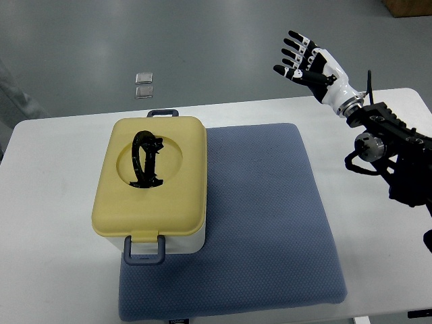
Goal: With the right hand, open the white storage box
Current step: 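Swing the right hand over the box toward the black lid handle, then lower the right hand and close its fingers around the black handle, then lift the yellow lid off the box and carry it onto the mat, then lower the lid onto the mat and open the right hand's fingers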
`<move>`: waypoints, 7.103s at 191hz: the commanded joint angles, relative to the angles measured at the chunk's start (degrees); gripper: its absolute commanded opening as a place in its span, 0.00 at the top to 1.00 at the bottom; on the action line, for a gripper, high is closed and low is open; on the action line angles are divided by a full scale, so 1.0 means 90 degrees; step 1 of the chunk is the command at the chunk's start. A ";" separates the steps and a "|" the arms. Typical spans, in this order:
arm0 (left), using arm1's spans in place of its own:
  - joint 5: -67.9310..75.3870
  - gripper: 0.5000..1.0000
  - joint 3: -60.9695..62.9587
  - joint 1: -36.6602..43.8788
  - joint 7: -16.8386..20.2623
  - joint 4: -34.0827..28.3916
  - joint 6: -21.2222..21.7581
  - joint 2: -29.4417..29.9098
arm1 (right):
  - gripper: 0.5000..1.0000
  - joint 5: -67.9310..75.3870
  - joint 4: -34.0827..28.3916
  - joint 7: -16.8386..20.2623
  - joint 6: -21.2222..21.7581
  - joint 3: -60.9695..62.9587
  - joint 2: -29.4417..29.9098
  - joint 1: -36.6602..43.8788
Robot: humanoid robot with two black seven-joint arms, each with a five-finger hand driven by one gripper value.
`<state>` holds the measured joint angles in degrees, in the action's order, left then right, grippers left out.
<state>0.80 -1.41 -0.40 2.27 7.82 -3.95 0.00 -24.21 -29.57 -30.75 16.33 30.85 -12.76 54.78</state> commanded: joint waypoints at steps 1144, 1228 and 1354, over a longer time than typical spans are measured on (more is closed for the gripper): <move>-0.0001 0.00 0.0000 0.0006 0.0001 0.0000 0.0000 0.0000 | 1.00 -0.7427 -0.2145 -0.0294 -0.0985 -0.2999 -0.1727 0.0808; -0.0001 0.00 0.0000 0.0006 0.0001 0.0000 0.0000 0.0000 | 1.00 -0.7408 -0.2350 -0.0324 -0.0956 -0.2999 -0.1629 0.0877; -0.0001 0.00 0.0000 0.0005 0.0001 0.0000 0.0000 0.0000 | 0.28 -0.7339 -0.2457 -0.0363 -0.0829 -0.2950 -0.1639 0.0808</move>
<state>0.79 -1.41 -0.36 2.29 7.82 -3.96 0.00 -90.39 -51.68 -34.04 8.33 4.02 -27.34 61.91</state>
